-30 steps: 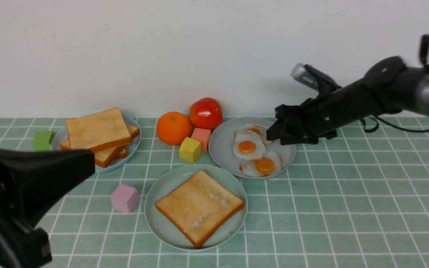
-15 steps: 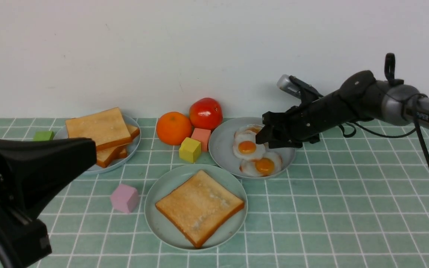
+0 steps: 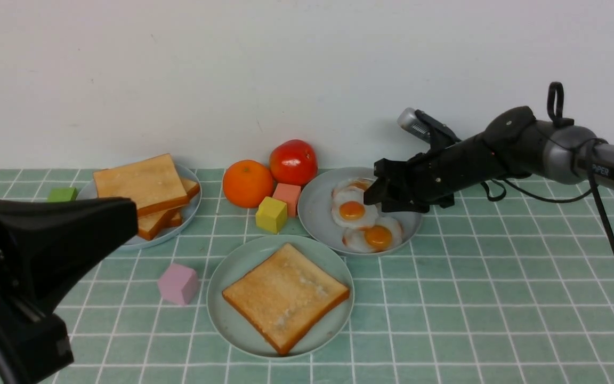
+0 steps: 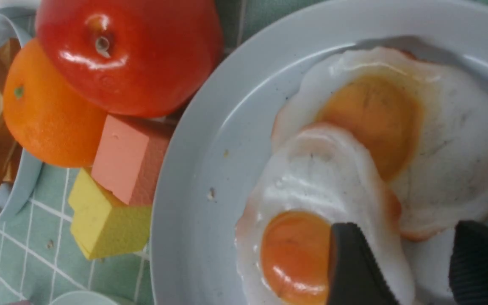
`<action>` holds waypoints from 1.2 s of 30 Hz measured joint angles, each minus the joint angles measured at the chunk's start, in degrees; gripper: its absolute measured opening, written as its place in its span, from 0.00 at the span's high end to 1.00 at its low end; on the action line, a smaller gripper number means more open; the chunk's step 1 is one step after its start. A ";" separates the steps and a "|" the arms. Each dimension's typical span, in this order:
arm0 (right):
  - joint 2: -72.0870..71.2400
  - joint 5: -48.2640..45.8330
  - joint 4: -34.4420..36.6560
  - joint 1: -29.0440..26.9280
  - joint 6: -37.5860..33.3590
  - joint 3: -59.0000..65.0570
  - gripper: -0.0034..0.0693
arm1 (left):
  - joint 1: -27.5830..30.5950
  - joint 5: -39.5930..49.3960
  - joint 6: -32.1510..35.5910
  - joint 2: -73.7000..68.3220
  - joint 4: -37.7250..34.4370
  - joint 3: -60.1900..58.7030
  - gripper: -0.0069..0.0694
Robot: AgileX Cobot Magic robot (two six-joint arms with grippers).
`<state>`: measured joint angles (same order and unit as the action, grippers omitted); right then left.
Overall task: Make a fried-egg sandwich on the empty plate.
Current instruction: Use the right arm to grab a fried egg
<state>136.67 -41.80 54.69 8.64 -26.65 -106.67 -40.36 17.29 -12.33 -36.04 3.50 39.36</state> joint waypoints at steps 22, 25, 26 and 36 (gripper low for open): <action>0.00 -1.84 -0.41 1.21 0.00 -0.59 0.49 | 0.00 -0.02 0.00 0.00 -0.04 0.00 0.91; 0.00 -1.84 -0.53 1.21 0.00 -0.59 0.49 | 0.00 -0.02 0.00 0.00 -0.04 0.00 0.91; 0.00 -1.84 -0.76 1.21 0.00 -0.59 0.49 | 0.00 -0.02 0.00 0.00 -0.04 0.00 0.91; 0.43 -1.79 -2.03 1.21 0.00 -0.64 0.56 | 0.00 -0.02 0.00 0.00 -0.04 0.00 0.89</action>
<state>137.10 -43.60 52.67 9.85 -26.65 -107.31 -40.36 17.27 -12.33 -36.04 3.46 39.36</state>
